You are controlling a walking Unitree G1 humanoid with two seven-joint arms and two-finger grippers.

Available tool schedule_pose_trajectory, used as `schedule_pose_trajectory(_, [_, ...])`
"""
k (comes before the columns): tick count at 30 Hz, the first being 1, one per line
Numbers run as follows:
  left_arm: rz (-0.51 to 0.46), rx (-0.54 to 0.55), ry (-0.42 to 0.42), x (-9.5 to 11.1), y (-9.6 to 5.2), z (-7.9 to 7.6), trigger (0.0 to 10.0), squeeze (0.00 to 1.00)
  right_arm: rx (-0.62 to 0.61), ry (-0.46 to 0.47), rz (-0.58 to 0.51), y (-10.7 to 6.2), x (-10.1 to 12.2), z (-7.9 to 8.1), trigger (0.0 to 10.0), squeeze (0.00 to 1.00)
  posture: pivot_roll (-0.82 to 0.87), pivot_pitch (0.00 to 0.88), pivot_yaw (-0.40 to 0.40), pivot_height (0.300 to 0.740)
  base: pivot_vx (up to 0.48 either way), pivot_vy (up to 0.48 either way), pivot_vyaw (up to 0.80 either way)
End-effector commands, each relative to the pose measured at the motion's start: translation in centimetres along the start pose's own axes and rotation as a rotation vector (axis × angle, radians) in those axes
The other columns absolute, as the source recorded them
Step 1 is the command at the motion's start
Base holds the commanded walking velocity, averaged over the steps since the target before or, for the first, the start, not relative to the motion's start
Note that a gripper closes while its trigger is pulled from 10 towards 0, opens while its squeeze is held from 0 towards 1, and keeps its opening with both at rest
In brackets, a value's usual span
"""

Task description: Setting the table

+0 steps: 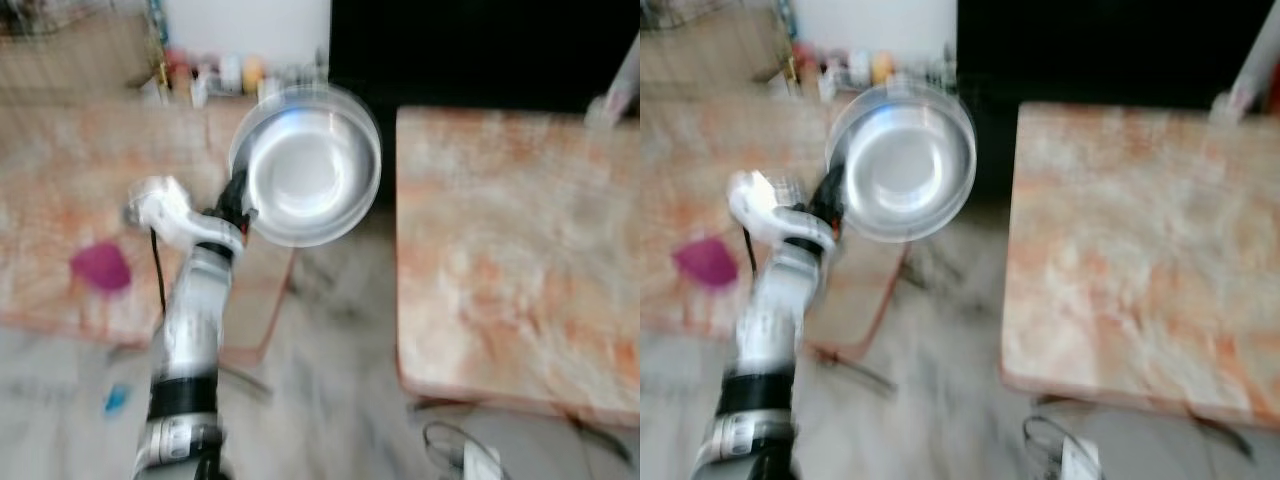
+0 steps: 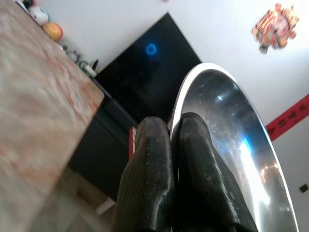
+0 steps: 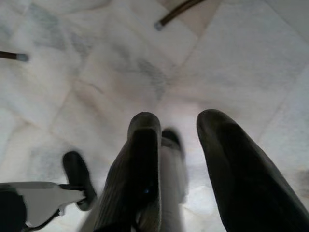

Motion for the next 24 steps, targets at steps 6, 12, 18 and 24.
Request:
schedule_pose_trajectory(6, [0.002,-0.030,-0.008,-0.18,0.28,-0.87,10.0,0.00,-0.021,-0.008,0.004,-0.05,-0.14,-0.72,10.0,0.00,-0.02,0.000,0.012,0.740,0.000,-0.342,0.00])
schedule_pose_trajectory(12, [0.001,-0.023,-0.008,-0.24,0.17,-0.78,10.0,0.00,-0.026,-0.004,0.013,-0.06,-0.27,-0.79,10.0,0.00,-0.02,0.000,0.009,0.740,0.000,-0.341,-0.12])
schedule_pose_trajectory(18, [0.001,-0.021,-0.009,-0.26,0.21,-0.80,10.0,0.00,-0.028,-0.002,0.005,-0.05,-0.16,-0.85,10.0,0.00,-0.02,0.000,0.011,0.740,0.000,-0.341,-0.33])
schedule_pose_trajectory(24, [0.002,-0.015,-0.006,-0.20,0.13,-0.65,10.0,0.00,-0.025,0.001,0.007,-0.07,-0.22,-0.81,10.0,0.00,-0.02,0.000,0.011,0.740,0.000,-0.342,0.00])
Point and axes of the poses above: a point about 5 cm out from each wrist's last joint towards the gripper, its own y axis pointing out of the wrist towards the gripper, its own x axis along the axis of the wrist's last joint, z = x × y, the point moved 2 cm from there along y, pointing out of the wrist towards the gripper, and after that the axes turned 1 degree about y, right-handed, at the moved point
